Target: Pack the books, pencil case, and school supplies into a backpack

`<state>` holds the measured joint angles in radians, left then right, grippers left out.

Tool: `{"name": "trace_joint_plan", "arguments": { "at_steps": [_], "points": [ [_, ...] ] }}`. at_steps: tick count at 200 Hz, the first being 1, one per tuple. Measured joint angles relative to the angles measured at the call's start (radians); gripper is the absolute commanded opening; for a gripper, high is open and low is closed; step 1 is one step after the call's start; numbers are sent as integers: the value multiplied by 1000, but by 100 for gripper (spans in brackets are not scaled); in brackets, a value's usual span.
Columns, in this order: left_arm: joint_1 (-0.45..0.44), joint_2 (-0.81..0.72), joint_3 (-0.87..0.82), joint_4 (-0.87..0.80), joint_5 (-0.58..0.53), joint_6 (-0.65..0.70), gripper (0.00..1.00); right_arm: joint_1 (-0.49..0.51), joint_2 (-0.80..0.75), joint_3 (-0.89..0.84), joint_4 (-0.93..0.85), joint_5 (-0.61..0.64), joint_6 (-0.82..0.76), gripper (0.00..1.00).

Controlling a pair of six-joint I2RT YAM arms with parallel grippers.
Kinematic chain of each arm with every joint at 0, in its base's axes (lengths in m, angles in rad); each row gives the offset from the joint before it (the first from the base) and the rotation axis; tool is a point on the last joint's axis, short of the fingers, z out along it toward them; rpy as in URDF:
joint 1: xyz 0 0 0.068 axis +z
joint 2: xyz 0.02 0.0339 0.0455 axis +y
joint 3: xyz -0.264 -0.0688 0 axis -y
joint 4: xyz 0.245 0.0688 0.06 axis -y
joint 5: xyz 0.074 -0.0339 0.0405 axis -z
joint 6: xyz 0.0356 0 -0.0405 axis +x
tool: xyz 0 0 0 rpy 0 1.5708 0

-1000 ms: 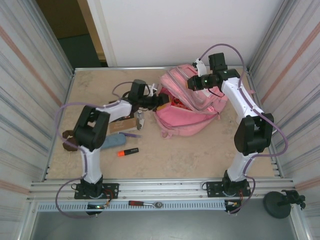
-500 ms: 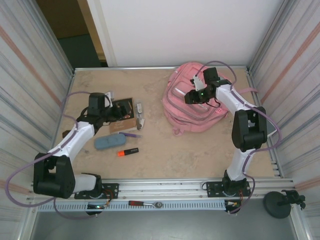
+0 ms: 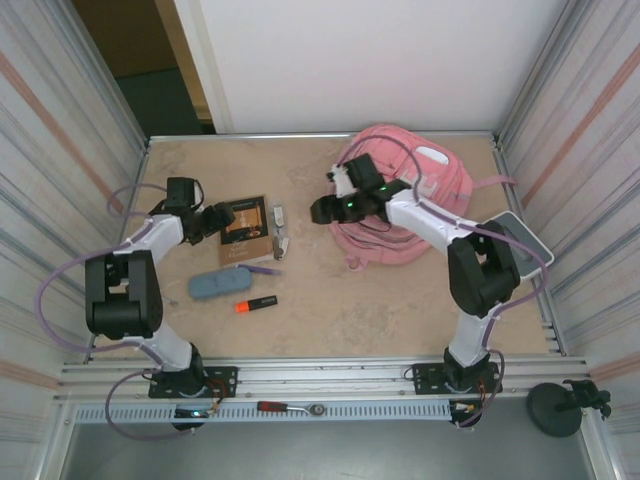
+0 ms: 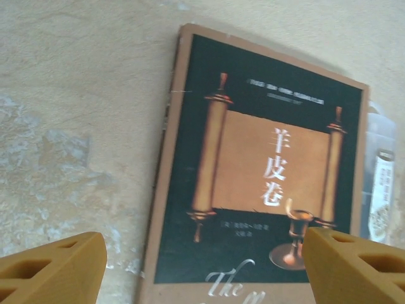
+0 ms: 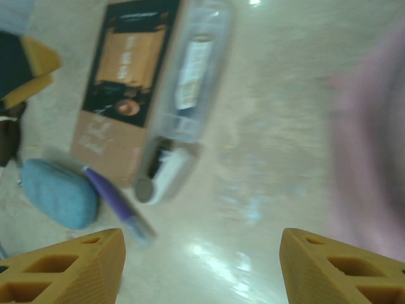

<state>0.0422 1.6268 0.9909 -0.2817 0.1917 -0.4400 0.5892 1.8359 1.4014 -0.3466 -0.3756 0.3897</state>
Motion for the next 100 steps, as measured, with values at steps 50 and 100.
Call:
{"name": "trace_joint_plan", "arguments": {
  "at_steps": [50, 100],
  "points": [
    [39, 82, 12, -5, 77, 18, 75, 147, 165, 96, 91, 15, 106, 61],
    [39, 127, 23, -5, 142, 29, 68, 192, 301, 198, 114, 9, 143, 60]
  ]
}}
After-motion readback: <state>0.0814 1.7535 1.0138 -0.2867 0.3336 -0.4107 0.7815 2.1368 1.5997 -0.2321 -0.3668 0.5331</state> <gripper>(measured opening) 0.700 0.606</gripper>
